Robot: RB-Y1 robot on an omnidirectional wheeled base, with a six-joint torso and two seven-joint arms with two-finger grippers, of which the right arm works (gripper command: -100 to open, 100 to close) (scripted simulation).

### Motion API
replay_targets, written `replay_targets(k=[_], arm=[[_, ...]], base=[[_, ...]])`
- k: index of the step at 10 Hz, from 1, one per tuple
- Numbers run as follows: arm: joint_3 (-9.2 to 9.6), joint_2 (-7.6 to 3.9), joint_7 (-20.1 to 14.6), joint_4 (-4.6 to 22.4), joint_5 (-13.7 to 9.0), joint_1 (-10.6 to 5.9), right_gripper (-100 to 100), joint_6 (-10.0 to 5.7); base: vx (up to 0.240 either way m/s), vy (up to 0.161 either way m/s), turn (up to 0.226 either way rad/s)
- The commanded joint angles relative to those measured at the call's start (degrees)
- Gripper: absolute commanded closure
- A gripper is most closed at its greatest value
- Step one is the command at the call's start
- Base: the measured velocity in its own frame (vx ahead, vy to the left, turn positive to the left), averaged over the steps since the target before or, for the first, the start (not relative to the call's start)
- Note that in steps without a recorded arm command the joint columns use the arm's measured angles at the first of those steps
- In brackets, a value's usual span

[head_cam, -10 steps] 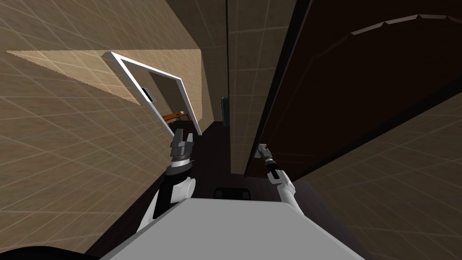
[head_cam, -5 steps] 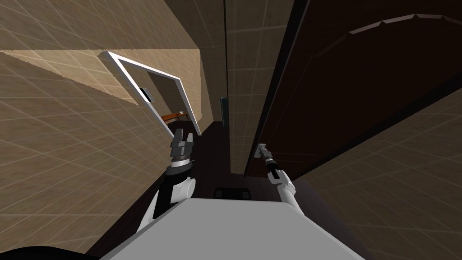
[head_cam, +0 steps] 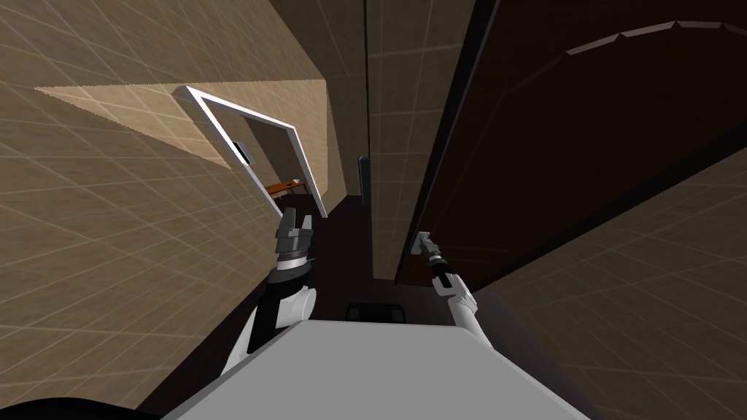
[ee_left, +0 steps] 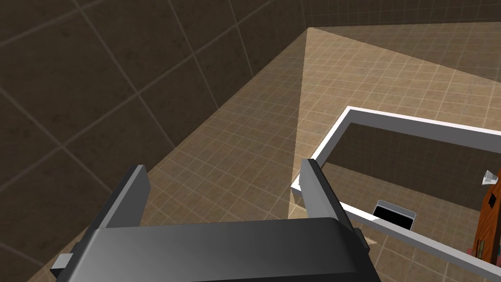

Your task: Pull the door open

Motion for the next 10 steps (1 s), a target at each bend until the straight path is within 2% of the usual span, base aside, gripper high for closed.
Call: replay_targets(k=[1, 3, 4, 6, 7, 9, 10], arm=[[0.43, 0.03, -2.5, 0.7, -1.4, -0.35, 100, -0.18], [0.94, -0.22, -5.8, 1.4, -3.6, -0.89, 100, -0.26], [0.94, -0.22, -6.2, 1.4, -3.6, -0.89, 100, -0.26], [1.5, -0.49, -10.0, 2.3, -6.1, -1.49, 100, -0.35], [1.5, -0.49, -10.4, 2.3, -6.1, -1.49, 100, -0.35], [2.2, -0.82, -14.0, 3.4, -9.1, -2.23, 100, -0.46], [2.2, -0.82, -14.9, 3.4, -9.1, -2.23, 100, -0.46]], base=[[-0.06, -0.028, 0.044], [-0.068, -0.033, 0.075], [-0.047, -0.021, 0.024], [-0.051, -0.03, 0.056], [-0.046, -0.023, 0.03], [-0.051, -0.031, 0.067], [-0.053, -0.033, 0.063]])
